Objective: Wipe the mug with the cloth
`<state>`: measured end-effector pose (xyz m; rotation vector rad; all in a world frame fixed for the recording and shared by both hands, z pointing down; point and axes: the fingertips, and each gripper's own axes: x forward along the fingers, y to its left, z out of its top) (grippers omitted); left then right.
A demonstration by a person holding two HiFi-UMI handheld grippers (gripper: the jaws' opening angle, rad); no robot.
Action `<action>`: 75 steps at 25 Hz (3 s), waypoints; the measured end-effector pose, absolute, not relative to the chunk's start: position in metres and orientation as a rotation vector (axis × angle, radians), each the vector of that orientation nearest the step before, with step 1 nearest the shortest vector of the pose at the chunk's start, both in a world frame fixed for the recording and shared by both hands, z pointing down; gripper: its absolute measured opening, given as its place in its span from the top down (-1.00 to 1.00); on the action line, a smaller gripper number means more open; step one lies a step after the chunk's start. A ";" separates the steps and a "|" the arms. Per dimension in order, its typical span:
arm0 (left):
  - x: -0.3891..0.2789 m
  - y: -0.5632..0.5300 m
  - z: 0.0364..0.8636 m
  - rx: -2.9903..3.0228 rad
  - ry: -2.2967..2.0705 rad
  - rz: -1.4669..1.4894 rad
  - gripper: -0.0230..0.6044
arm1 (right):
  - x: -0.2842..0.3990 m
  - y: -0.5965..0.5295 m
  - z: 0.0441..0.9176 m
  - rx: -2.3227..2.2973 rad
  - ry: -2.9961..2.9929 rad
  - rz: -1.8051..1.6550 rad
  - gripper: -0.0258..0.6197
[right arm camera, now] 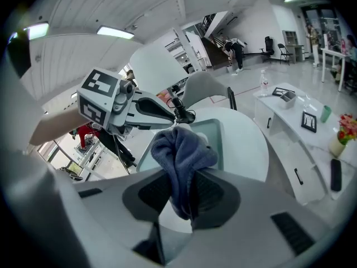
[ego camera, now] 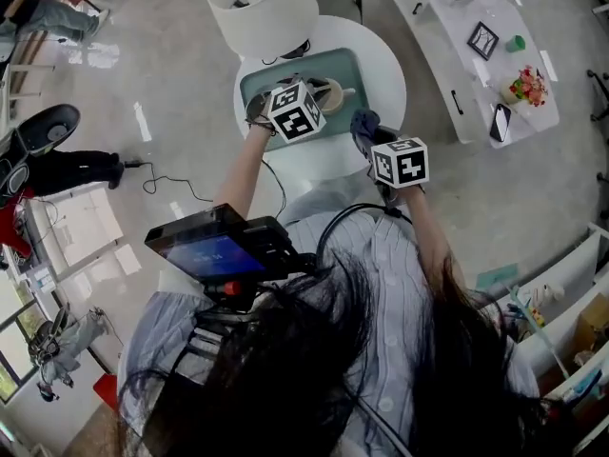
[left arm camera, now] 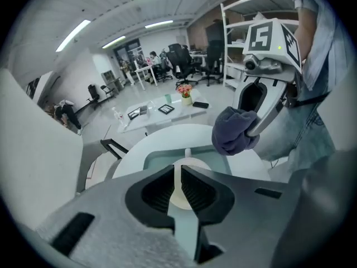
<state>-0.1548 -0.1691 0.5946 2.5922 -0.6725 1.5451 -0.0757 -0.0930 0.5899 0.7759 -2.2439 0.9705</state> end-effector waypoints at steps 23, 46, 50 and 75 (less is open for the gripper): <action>-0.143 -0.179 0.637 2.542 0.004 1.958 0.71 | -0.082 -0.120 0.624 0.792 -2.196 0.973 0.62; -0.160 -0.186 0.657 2.352 -0.348 1.932 0.72 | -0.112 -0.131 0.641 0.684 -2.163 0.970 0.62; -0.165 -0.182 0.655 2.290 -0.471 1.781 0.72 | -0.114 -0.129 0.640 0.674 -2.162 0.966 0.62; -0.200 -0.194 0.658 1.783 -1.141 1.112 0.72 | -0.122 -0.111 0.650 0.626 -2.142 0.951 0.62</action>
